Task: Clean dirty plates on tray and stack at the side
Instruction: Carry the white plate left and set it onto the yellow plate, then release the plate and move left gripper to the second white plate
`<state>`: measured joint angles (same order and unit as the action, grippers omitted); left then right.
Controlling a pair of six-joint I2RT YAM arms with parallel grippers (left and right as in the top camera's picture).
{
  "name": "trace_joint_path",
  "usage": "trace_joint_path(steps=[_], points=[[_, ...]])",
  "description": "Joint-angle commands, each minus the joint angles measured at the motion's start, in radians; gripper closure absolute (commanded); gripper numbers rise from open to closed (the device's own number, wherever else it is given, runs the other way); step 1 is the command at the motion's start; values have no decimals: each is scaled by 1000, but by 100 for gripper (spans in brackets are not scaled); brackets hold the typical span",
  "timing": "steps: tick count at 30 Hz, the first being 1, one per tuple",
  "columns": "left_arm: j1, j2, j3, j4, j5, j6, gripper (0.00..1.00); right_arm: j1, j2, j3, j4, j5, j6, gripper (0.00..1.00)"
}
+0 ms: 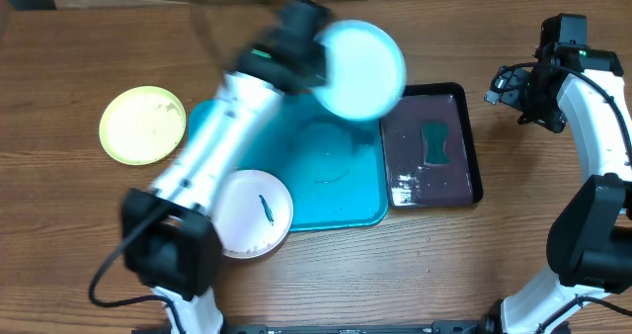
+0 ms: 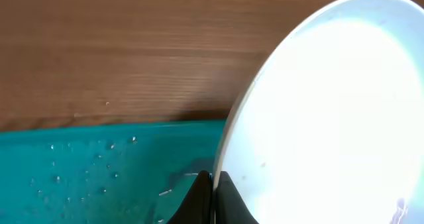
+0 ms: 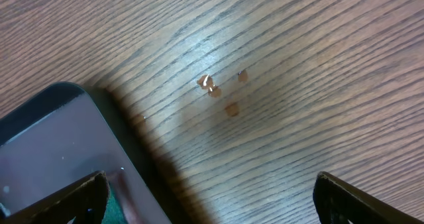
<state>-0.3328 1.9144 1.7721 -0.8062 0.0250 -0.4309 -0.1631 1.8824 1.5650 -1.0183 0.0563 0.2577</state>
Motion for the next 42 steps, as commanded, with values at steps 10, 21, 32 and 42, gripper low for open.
trace_joint_path(steps=[10,21,32,42], points=[[626,-5,13,-246,222,-45,96,-1,-8,7,3,2,5,0],[817,-5,-149,-220,-193,-144,96,-1,-8,7,3,2,5,0],[817,-5,-320,-3,-192,-126,96,-1,-8,7,3,2,5,0],[817,-5,-332,34,-189,-126,94,-1,-8,7,3,2,5,0]])
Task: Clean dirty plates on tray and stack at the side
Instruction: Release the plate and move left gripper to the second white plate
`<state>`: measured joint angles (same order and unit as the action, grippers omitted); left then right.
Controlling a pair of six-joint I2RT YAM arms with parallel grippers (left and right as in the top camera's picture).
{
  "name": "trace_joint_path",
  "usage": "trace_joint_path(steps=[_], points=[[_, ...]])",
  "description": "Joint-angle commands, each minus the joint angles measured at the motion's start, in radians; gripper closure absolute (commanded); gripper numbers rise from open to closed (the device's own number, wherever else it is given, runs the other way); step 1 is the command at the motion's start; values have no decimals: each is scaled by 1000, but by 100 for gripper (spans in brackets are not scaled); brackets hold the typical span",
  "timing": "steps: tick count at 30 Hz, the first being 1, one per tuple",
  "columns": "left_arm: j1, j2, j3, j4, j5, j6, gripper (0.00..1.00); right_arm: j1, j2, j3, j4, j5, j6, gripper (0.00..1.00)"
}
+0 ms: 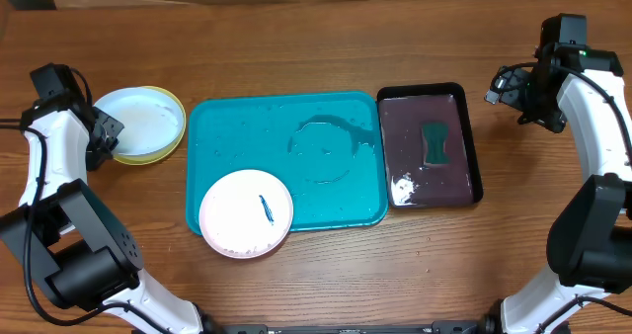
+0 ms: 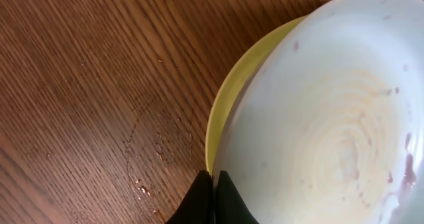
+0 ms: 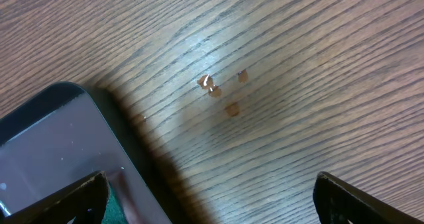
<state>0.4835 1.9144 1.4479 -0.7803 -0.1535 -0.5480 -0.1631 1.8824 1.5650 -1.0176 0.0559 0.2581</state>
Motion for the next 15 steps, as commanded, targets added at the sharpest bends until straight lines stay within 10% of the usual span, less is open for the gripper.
trace_joint_path(steps=[1,7,15], points=[[0,-5,-7,8,-11,-9,90,-1,-8,7,2,2,4,0],[0,-5,-7,8,123,97,30,-1,-8,7,2,2,4,0],[-11,-5,-7,-62,629,267,50,-1,-8,7,2,2,4,0]])
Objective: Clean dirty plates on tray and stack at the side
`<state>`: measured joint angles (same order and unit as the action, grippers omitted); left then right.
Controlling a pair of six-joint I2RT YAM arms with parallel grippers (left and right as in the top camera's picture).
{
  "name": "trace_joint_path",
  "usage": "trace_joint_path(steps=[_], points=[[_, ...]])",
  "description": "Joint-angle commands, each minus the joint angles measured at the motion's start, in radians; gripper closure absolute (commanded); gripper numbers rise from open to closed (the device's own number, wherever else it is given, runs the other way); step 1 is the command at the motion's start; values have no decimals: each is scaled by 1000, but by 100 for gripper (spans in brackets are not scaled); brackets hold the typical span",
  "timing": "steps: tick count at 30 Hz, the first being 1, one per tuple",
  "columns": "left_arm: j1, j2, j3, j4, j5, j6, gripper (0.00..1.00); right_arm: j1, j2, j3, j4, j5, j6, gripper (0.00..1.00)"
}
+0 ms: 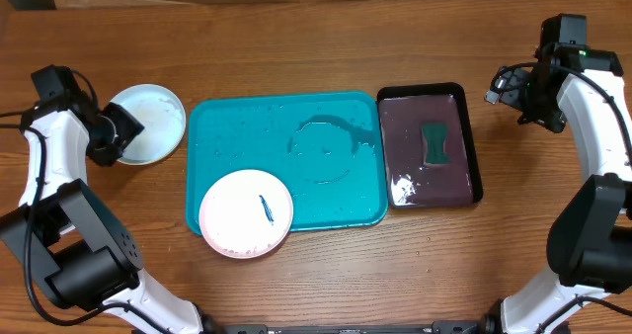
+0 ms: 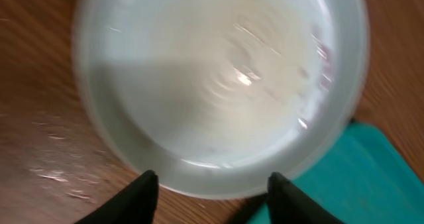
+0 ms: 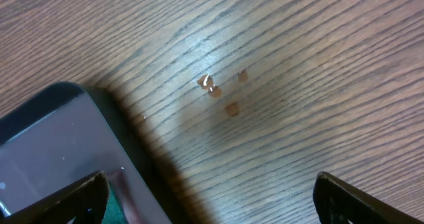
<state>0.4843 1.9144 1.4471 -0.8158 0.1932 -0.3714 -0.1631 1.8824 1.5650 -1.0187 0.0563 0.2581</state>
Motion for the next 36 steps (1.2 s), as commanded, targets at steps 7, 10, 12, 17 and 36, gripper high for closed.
trace_joint_path(steps=[7,10,12,17,36], points=[[-105,-5,-6,-183,328,202,36,-1,-8,7,3,2,4,0],[-158,-5,-6,-257,328,254,35,-1,-8,7,3,2,4,0],[-190,-6,-6,-304,328,289,35,-1,-8,7,3,2,4,0],[-259,-30,-14,-421,329,350,40,-1,-8,7,0,-60,8,0],[-328,-508,-266,-271,146,187,36,169,-8,12,-82,-447,-6,96]])
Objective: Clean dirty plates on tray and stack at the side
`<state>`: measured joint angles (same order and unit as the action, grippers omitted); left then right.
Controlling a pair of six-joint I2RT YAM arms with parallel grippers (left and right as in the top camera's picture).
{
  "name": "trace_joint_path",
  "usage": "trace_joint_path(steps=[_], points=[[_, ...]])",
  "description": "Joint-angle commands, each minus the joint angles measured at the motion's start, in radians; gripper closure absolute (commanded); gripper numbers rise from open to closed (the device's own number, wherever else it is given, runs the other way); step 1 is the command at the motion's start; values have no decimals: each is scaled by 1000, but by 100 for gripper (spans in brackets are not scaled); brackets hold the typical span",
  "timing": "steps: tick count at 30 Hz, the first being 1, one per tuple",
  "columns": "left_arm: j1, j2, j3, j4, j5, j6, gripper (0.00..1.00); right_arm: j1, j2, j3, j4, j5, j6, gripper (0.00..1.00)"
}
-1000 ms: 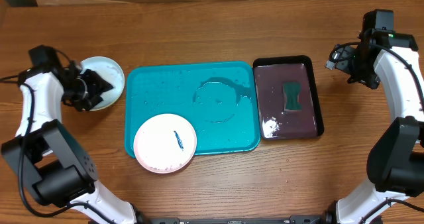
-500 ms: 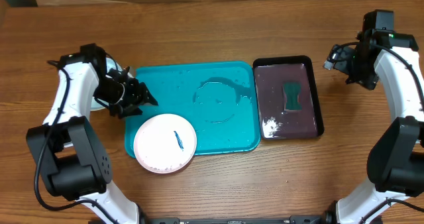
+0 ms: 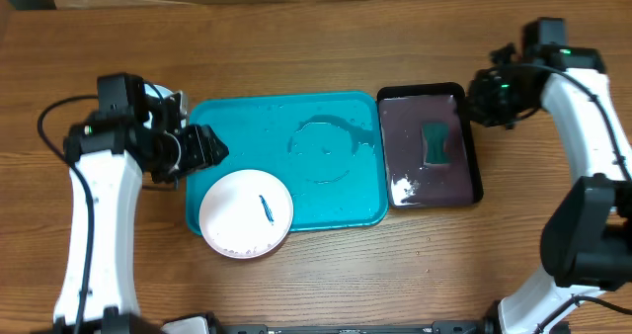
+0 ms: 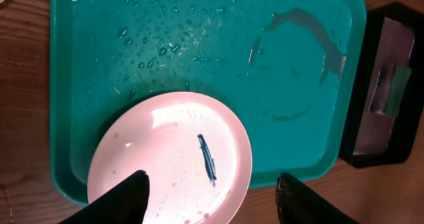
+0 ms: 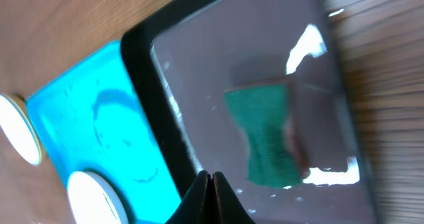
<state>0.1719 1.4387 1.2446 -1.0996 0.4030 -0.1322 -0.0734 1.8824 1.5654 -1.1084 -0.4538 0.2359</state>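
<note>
A pink plate (image 3: 247,213) with a blue smear (image 4: 208,159) lies on the near left part of the wet teal tray (image 3: 326,191). My left gripper (image 3: 205,146) hangs open over the tray's left edge, and in its wrist view the pink plate (image 4: 171,162) lies below its spread fingers (image 4: 118,199). The white plate on the yellow one (image 5: 18,130) shows at the far left of the right wrist view. My right gripper (image 3: 482,97) is shut and empty at the black tray's (image 3: 472,141) far right corner, above the green sponge (image 5: 268,141).
The black tray sits right against the teal tray and holds water patches (image 3: 407,188) beside the green sponge (image 3: 434,142). Droplets and a ring of water (image 3: 321,141) lie on the teal tray. Bare wooden table (image 3: 296,38) surrounds both trays.
My left gripper has left the white plate at the far left and now hangs open over the tray by the pink plate. My right gripper has shut and moved left over the black tray.
My left gripper first held the white plate above the tray's far right. It then held that plate down on the yellow plate at the left, then stood open over it. Now it is over the pink plate, and the right arm has left its spot.
</note>
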Motion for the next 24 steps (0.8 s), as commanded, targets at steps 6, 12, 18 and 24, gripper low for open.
trace_joint_path(steps=[6,12,18,24], points=[[-16,-36,-170,66,-63,-60,36,207,-8,6,41,312,128,96],[-15,-36,-230,127,-63,-60,34,263,-6,5,43,364,162,96],[-16,-36,-230,138,-63,-74,32,288,-6,-68,166,363,242,96],[-16,-36,-230,137,-63,-74,28,297,-6,-179,360,300,265,96]])
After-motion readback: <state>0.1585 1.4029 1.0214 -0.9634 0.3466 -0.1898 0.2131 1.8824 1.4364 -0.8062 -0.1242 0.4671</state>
